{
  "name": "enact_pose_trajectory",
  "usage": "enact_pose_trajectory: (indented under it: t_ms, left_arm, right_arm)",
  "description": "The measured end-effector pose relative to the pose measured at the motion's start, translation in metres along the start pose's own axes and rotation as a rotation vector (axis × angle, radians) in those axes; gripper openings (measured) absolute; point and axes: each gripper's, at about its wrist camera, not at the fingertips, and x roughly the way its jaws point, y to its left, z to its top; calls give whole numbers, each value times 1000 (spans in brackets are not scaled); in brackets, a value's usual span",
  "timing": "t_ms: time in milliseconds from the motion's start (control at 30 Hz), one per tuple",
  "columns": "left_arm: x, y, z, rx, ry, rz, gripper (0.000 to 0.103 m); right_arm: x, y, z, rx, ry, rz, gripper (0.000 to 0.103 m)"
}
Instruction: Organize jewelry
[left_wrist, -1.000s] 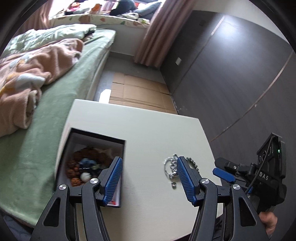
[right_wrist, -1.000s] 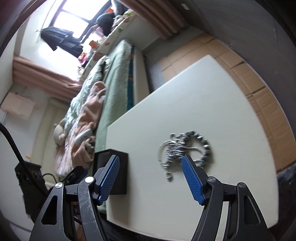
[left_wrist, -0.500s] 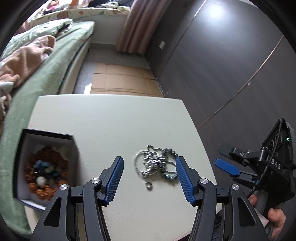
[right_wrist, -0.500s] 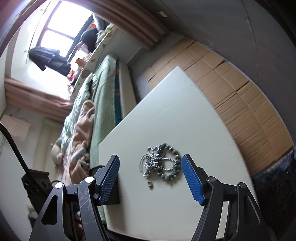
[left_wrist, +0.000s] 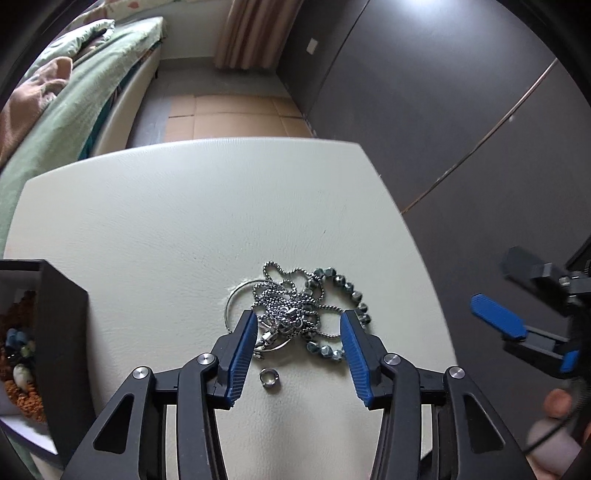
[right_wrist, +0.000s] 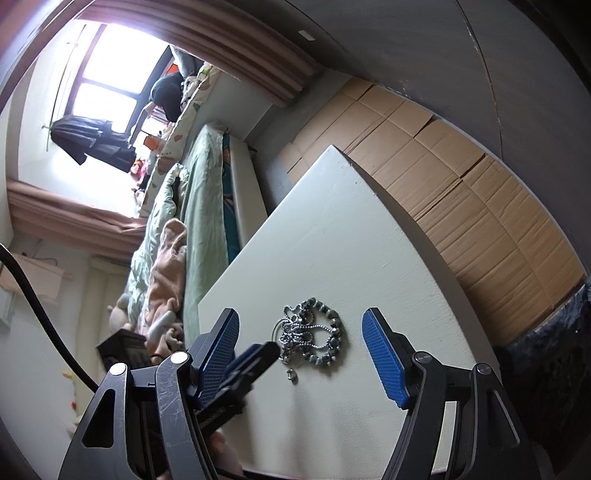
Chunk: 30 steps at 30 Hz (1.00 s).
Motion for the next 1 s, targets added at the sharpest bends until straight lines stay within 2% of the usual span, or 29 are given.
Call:
enact_pose_trajectory:
  t_ms: [267,400,467,500,533,800,1000]
  left_arm:
    - [19,7,3,-16,22,23,47]
    - [21,9,6,-7,16,49,27]
    - [20,11,6,-6,24,33,25]
    - [16,10,7,3,10,29,16]
    - [15,9,7,8,9,36,12]
    - [-19,0,13,31,-52,-11,12]
    - [-56,-9,17,48,-131,-37,12]
  right_arm:
    - [0,-2,2,6,1,8,70]
    - [1,-1,1,2,6,13,70]
    - [2,-1,1,2,9,12,70]
    - [2,-1,0,2,10,12,70]
    - [2,-1,0,2,11,12,70]
    - [9,0,1,3,25,-1,70]
    - [14,0,0,-2,34,-12,70]
